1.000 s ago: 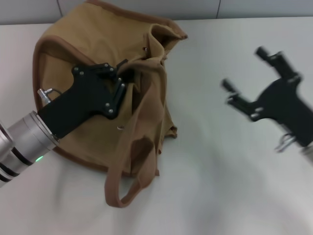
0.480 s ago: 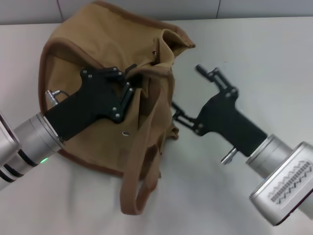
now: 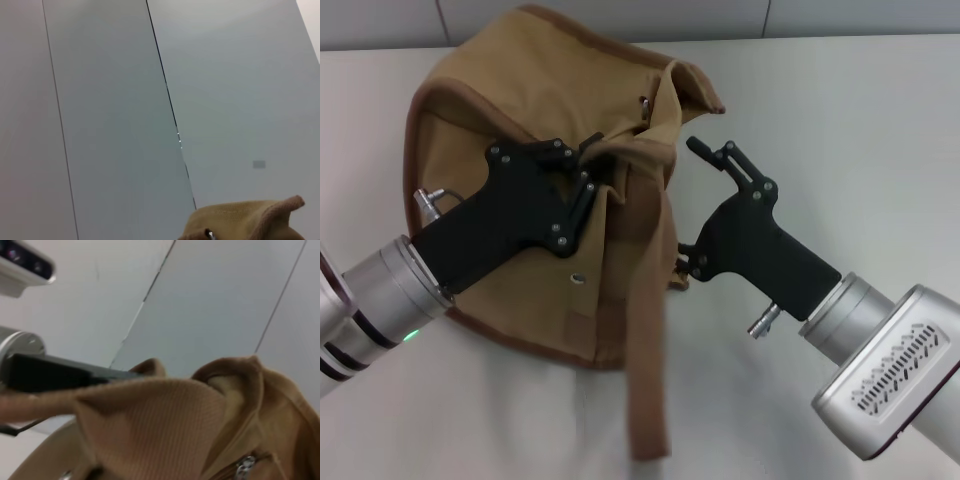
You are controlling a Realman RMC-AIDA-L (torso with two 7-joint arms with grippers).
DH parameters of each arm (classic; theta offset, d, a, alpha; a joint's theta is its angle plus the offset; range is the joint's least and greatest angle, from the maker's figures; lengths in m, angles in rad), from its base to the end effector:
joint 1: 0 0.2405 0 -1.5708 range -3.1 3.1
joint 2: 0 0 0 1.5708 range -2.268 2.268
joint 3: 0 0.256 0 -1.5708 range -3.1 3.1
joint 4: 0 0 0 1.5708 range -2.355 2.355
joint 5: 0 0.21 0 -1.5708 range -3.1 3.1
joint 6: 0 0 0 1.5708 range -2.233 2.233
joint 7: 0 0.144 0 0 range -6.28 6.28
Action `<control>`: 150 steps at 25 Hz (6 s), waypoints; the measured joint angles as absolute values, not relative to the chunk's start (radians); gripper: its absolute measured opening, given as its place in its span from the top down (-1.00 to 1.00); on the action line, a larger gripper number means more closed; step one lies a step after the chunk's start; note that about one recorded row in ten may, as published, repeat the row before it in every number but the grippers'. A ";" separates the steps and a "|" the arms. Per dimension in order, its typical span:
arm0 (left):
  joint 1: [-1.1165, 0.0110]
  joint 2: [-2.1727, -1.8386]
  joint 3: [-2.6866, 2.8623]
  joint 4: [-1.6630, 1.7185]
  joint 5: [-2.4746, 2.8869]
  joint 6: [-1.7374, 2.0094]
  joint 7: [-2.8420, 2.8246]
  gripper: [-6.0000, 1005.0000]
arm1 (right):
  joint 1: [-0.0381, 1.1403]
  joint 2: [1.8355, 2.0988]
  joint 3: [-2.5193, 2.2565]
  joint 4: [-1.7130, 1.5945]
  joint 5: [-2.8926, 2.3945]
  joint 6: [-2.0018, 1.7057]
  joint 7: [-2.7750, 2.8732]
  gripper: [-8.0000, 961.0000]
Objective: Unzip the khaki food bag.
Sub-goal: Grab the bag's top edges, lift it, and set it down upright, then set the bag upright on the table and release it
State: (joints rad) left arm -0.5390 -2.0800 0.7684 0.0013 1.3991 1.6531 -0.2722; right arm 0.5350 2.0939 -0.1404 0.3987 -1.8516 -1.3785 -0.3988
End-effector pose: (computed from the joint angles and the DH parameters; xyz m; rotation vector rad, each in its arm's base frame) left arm -0.2456 0.2854 -0.0511 -2.2380 0.0389 -1.0967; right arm 0.2204 0.2661 -0.1157 -2.0960 -0.1966 0.7801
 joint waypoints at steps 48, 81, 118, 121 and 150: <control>-0.546 -2.080 0.627 -0.056 1.392 1.758 -0.276 0.84 | 0.511 2.094 -0.052 0.413 -1.916 -1.351 -0.257 0.96; -0.362 -2.075 0.153 -0.196 1.389 1.745 -0.367 0.82 | 0.456 2.083 0.011 0.089 -1.993 -1.468 0.298 0.54; -0.324 -2.077 0.223 -0.193 1.399 1.717 -0.368 0.80 | 0.790 2.092 0.015 0.134 -2.078 -1.164 0.342 0.32; -0.324 -2.077 0.223 -0.193 1.399 1.717 -0.368 0.80 | 0.790 2.092 0.019 0.136 -2.080 -1.167 0.336 0.45; -0.529 -2.079 0.525 -0.181 1.399 1.460 -0.587 0.73 | 0.706 2.082 0.271 -0.014 -1.850 -1.431 0.575 0.70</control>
State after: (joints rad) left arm -0.5288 -2.0788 0.5254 -0.1807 1.3994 1.4601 -0.5866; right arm 0.7059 2.0823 0.2707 -0.0145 -1.8505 -1.4305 0.5748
